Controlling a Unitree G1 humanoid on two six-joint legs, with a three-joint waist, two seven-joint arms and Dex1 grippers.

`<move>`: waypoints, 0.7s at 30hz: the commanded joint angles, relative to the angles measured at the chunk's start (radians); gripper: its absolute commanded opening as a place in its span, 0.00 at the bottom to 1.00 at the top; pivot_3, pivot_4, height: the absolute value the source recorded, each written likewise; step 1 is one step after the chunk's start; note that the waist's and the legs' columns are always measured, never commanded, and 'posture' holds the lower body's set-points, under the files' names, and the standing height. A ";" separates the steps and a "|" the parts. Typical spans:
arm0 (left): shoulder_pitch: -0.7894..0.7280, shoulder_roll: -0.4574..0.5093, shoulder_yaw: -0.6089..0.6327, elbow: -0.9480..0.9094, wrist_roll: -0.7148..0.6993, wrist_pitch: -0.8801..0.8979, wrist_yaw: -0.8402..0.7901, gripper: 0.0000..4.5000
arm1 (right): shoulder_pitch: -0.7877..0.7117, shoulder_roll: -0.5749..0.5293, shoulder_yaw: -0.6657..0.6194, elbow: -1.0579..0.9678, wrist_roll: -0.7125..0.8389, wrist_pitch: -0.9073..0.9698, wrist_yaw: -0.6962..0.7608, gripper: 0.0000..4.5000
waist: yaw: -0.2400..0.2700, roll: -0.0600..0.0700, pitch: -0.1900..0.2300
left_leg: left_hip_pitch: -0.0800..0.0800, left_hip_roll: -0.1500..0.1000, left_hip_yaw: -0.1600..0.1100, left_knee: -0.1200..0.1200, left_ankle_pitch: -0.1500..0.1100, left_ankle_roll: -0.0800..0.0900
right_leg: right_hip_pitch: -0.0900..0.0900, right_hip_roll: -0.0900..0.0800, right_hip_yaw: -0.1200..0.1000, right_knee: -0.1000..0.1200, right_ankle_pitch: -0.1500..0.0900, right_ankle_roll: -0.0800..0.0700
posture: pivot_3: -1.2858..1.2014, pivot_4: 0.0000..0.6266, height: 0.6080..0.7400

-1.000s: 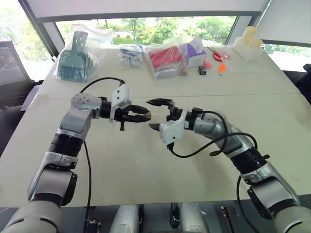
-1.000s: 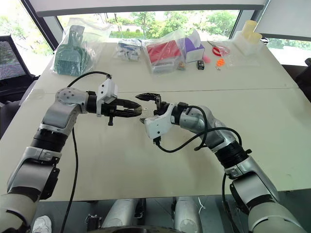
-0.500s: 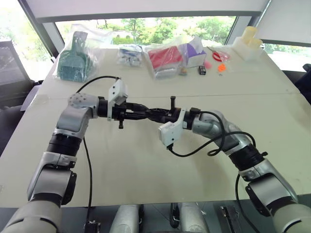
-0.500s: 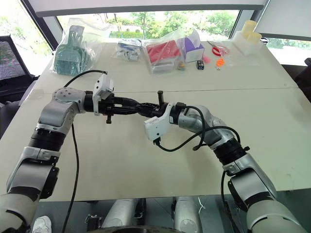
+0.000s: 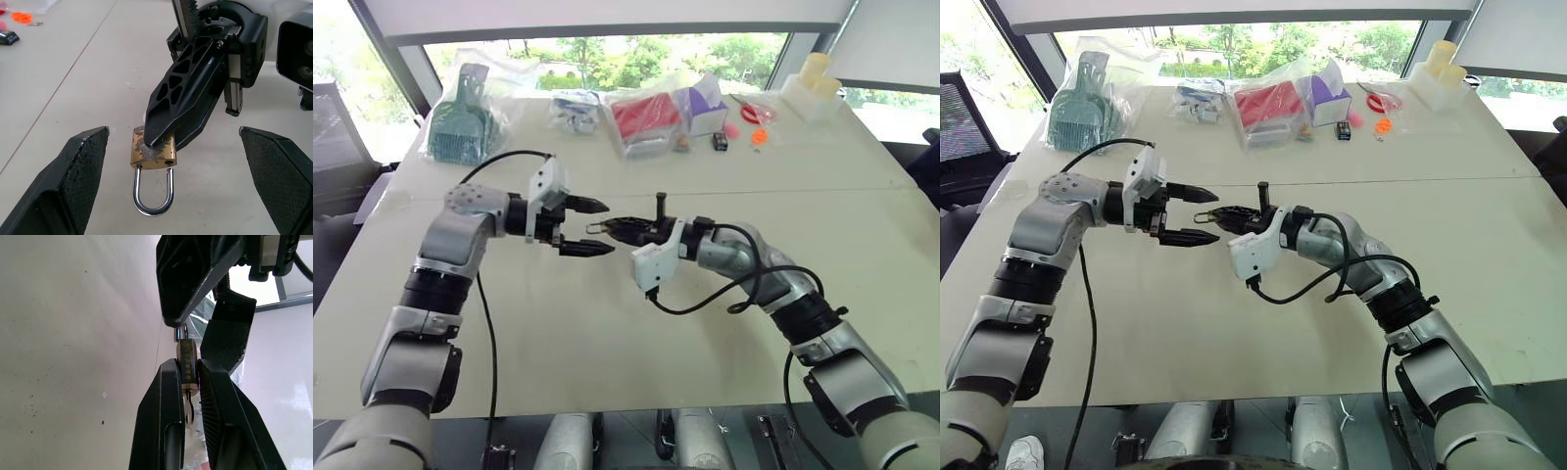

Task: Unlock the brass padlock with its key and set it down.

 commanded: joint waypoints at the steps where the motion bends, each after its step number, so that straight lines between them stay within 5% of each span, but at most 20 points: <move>1: -0.015 0.017 0.050 -0.013 -0.005 -0.038 0.026 0.98 | -0.012 -0.003 -0.030 -0.033 0.030 0.001 0.000 0.01 | 0.000 0.000 0.000 | 0.000 0.000 0.000 0.000 0.000 0.000 | 0.000 0.000 0.000 0.000 0.000 0.000 | 0.52 0.24 1.00; 4: -0.010 0.021 0.064 -0.004 -0.012 -0.055 0.030 0.80 | -0.008 -0.003 -0.030 -0.036 0.034 0.004 0.003 0.01 | 0.000 0.000 0.000 | 0.000 0.000 0.000 0.000 0.000 0.000 | 0.000 0.000 0.000 0.000 0.000 0.000 | 0.52 0.24 1.00; 11: 0.012 0.022 0.064 -0.033 -0.019 -0.053 0.032 0.05 | -0.004 -0.001 -0.025 -0.044 0.040 0.008 0.009 0.01 | 0.000 0.000 0.000 | 0.000 0.000 0.000 0.000 0.000 0.000 | 0.000 0.000 0.000 0.000 0.000 0.000 | 0.52 0.24 1.00; 21: 0.064 0.066 0.038 -0.071 -0.017 -0.035 -0.020 0.02 | -0.012 -0.002 -0.025 -0.035 0.034 0.007 0.006 0.01 | -0.001 0.000 0.000 | 0.000 0.000 0.000 0.000 0.000 0.000 | 0.000 0.000 0.000 0.000 0.000 0.000 | 0.52 0.24 1.00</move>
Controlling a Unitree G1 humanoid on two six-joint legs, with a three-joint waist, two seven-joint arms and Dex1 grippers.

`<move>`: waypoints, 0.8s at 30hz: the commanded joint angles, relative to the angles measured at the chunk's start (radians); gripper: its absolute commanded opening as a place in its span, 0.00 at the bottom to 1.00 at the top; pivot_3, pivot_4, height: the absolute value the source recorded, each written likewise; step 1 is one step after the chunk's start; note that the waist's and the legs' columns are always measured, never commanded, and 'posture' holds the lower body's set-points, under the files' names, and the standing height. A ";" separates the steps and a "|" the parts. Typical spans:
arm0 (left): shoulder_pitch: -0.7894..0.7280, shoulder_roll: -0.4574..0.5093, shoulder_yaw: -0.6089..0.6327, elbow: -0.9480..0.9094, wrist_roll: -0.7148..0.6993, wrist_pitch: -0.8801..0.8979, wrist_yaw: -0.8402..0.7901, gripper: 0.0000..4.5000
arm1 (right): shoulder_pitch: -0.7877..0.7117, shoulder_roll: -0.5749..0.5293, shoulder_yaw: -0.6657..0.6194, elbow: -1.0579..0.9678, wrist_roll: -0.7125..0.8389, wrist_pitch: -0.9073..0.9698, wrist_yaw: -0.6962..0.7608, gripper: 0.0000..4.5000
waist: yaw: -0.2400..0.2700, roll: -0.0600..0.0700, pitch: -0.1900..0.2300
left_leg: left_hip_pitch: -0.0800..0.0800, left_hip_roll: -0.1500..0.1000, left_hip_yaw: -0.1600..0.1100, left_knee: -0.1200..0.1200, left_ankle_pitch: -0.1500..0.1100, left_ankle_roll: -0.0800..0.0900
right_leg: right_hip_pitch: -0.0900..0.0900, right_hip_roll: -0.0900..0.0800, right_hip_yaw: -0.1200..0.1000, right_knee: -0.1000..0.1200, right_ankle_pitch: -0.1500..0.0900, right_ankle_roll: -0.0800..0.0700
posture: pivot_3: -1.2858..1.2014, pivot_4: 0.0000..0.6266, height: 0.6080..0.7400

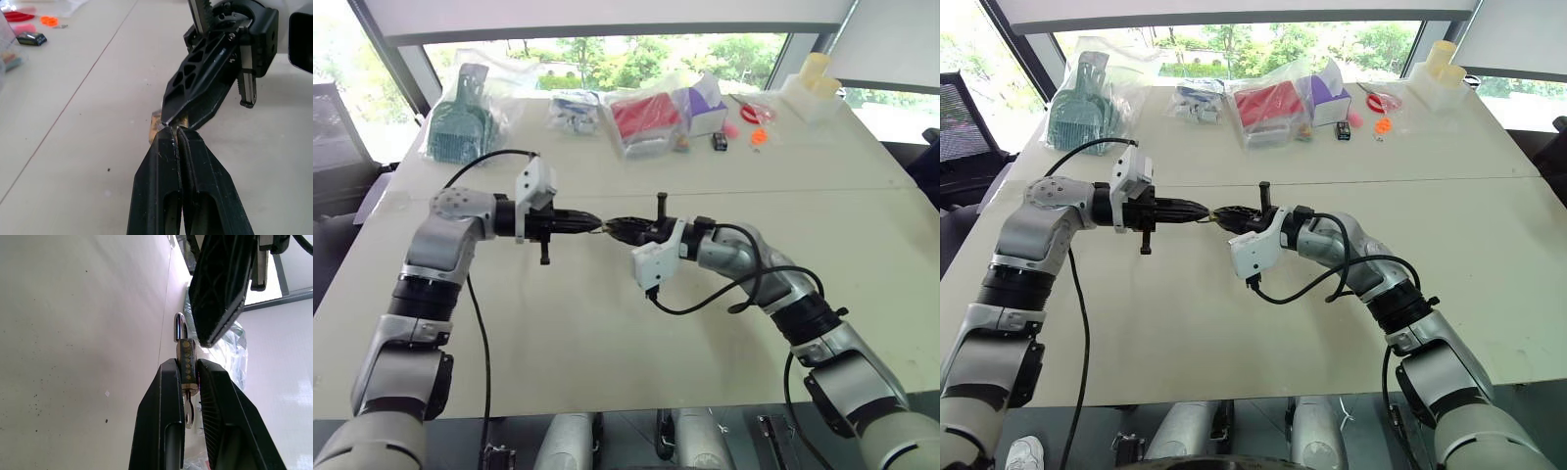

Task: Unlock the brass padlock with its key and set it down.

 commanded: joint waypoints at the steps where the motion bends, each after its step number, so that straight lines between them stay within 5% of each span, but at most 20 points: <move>1: 0.010 0.020 0.003 -0.034 0.002 -0.020 -0.015 0.02 | -0.017 -0.001 -0.025 -0.031 0.015 -0.005 -0.006 0.01 | 0.001 0.000 0.000 | 0.000 0.000 0.000 0.000 0.000 0.000 | 0.000 0.000 0.000 0.000 0.000 0.000 | 0.52 0.24 1.00; 15: -0.038 -0.042 -0.007 0.150 0.117 -0.176 0.078 0.02 | -0.008 0.004 -0.023 -0.047 0.020 0.006 -0.001 0.01 | 0.002 0.000 0.000 | 0.000 0.000 0.000 0.000 0.000 0.000 | 0.000 0.000 0.000 0.000 0.000 0.000 | 0.52 0.24 1.00; 24: 0.011 0.015 0.000 0.139 0.124 -0.181 0.056 0.02 | 0.026 0.000 -0.017 0.031 -0.004 0.012 -0.032 0.01 | -0.002 0.000 0.000 | 0.000 0.000 0.000 0.000 0.000 0.000 | 0.000 0.000 0.000 0.000 0.000 0.000 | 0.52 0.24 1.00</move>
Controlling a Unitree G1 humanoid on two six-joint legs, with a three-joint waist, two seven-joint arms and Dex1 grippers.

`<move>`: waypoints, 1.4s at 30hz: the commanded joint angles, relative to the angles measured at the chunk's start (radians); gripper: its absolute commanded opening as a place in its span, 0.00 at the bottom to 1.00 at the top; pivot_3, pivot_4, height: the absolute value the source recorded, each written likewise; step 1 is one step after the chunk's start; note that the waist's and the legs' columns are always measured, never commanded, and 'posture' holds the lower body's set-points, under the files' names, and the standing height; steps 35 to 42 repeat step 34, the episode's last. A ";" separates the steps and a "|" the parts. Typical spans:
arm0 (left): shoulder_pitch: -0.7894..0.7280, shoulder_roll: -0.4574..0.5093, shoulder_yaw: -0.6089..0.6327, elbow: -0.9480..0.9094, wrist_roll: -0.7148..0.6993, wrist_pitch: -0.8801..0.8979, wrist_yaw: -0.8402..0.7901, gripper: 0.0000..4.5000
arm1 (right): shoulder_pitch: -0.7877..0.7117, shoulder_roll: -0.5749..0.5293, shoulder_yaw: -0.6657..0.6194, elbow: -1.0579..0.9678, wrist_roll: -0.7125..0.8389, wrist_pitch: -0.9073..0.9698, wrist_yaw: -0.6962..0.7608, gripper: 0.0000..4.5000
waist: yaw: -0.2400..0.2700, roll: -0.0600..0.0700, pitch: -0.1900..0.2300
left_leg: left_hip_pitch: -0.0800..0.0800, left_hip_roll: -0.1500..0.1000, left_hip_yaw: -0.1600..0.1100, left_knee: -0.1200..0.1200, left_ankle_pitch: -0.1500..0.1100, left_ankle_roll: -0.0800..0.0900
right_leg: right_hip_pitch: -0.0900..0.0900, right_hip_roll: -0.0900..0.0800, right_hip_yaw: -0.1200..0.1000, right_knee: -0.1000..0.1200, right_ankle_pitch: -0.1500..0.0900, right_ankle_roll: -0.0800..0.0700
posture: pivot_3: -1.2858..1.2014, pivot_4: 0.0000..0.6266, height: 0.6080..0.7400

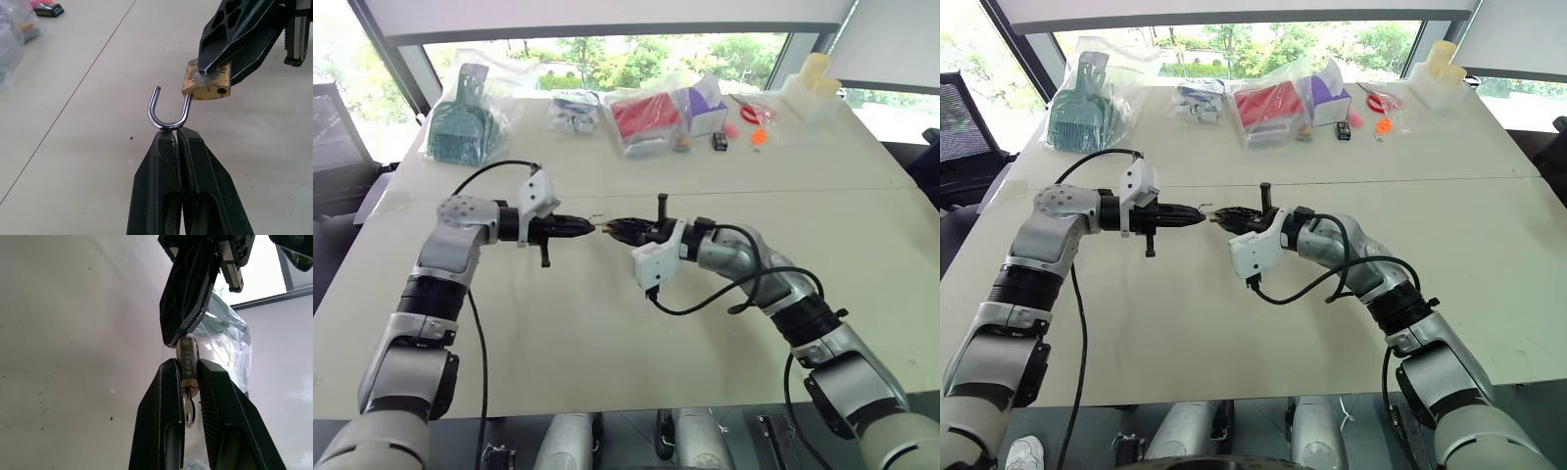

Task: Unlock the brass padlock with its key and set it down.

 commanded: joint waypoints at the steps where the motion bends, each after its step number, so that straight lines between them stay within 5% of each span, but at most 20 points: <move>1: 0.024 0.041 0.022 -0.023 0.011 -0.016 0.001 0.02 | 0.007 -0.003 -0.013 0.046 -0.017 -0.014 -0.047 0.01 | -0.003 0.000 0.000 | 0.000 0.000 0.000 0.000 0.000 0.000 | 0.000 0.000 0.000 0.000 0.000 0.000 | 0.52 0.24 1.00; 12: 0.114 0.072 0.052 -0.137 -0.009 0.036 0.055 0.02 | -0.001 -0.001 0.032 0.265 -0.094 -0.083 -0.134 0.01 | -0.015 0.000 0.000 | 0.000 0.000 0.000 0.000 0.000 0.000 | 0.000 0.000 0.000 0.000 0.000 0.000 | 0.52 0.24 1.00; 13: 0.121 0.073 0.054 -0.146 -0.011 0.041 0.060 0.00 | 0.004 -0.002 0.033 0.260 -0.088 -0.086 -0.126 0.22 | -0.015 0.000 0.000 | 0.000 0.000 0.000 0.000 0.000 0.000 | 0.000 0.000 0.000 0.000 0.000 0.000 | 0.52 0.24 1.00; 20: 0.155 0.076 0.065 -0.193 -0.034 0.086 0.083 0.00 | 0.078 -0.069 0.008 0.111 0.006 -0.055 0.005 0.97 | -0.011 0.000 0.000 | 0.000 0.000 -0.001 0.000 0.000 0.000 | 0.000 0.000 0.000 0.000 0.000 0.000 | 0.52 0.24 1.00; 23: 0.176 0.079 0.065 -0.231 -0.048 0.111 0.077 0.00 | 0.154 -0.105 -0.053 -0.027 0.166 0.087 0.135 0.99 | -0.008 0.000 0.000 | 0.001 0.000 -0.001 0.000 0.000 0.000 | 0.001 -0.001 0.000 0.000 0.000 0.000 | 0.52 0.24 1.00; 31: 0.231 0.095 0.099 -0.317 -0.082 0.183 0.110 0.00 | 0.307 -0.127 -0.277 -0.463 0.729 1.004 0.363 0.99 | -0.010 0.000 0.000 | 0.002 0.001 -0.001 0.000 0.000 0.000 | 0.001 -0.001 0.000 0.002 0.000 0.000 | 0.52 0.24 1.00; 34: 0.250 0.102 0.114 -0.349 -0.099 0.212 0.122 0.00 | 0.322 -0.160 -0.310 -0.532 0.788 1.134 0.366 0.99 | -0.008 0.000 0.000 | 0.002 0.001 -0.002 0.000 0.000 0.000 | 0.001 -0.001 0.000 0.002 0.000 -0.001 | 0.52 0.24 1.00; 42: 0.250 0.102 0.114 -0.349 -0.099 0.212 0.122 0.00 | 0.322 -0.160 -0.310 -0.532 0.788 1.134 0.366 0.99 | -0.008 0.000 0.000 | 0.002 0.001 -0.002 0.000 0.000 0.000 | 0.001 -0.001 0.000 0.002 0.000 -0.001 | 0.52 0.24 1.00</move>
